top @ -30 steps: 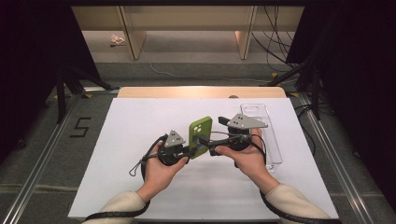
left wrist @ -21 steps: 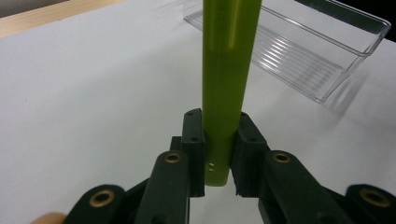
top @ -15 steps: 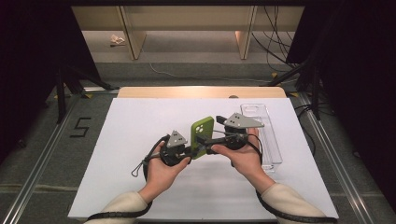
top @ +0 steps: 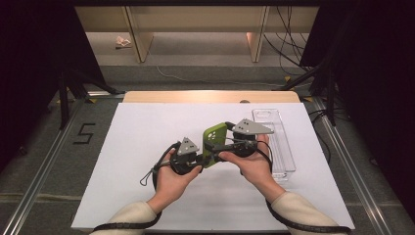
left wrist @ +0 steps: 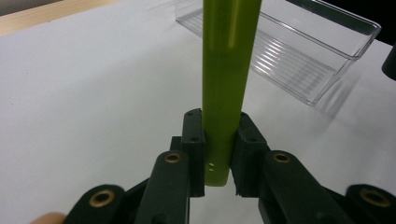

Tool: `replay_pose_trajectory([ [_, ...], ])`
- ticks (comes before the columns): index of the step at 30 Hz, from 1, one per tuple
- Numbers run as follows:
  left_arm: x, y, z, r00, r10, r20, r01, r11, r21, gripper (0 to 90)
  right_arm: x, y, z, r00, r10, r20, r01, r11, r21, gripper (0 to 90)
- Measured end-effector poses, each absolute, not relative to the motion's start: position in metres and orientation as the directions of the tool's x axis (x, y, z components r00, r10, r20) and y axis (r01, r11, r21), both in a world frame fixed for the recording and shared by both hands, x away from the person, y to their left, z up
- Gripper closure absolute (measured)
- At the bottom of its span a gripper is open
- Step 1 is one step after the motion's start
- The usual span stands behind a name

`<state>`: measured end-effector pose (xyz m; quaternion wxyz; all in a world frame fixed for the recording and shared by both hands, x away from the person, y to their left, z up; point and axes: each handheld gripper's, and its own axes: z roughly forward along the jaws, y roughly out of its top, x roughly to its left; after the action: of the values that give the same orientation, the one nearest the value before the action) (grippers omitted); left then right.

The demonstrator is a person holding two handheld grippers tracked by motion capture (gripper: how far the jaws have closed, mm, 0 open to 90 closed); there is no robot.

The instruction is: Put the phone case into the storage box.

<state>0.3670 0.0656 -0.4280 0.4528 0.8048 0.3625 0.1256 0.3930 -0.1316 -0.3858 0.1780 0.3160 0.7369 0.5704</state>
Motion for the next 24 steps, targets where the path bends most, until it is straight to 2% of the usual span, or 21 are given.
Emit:
replay_pose_trajectory([
  [24,0.3664,0.0628,-0.4283,0.702,0.699,-0.137,0.476,-0.318,0.82,77.5,0.3928,-0.1284,-0.3881,-0.707,0.699,0.108,0.265,0.121,0.956,11.0],
])
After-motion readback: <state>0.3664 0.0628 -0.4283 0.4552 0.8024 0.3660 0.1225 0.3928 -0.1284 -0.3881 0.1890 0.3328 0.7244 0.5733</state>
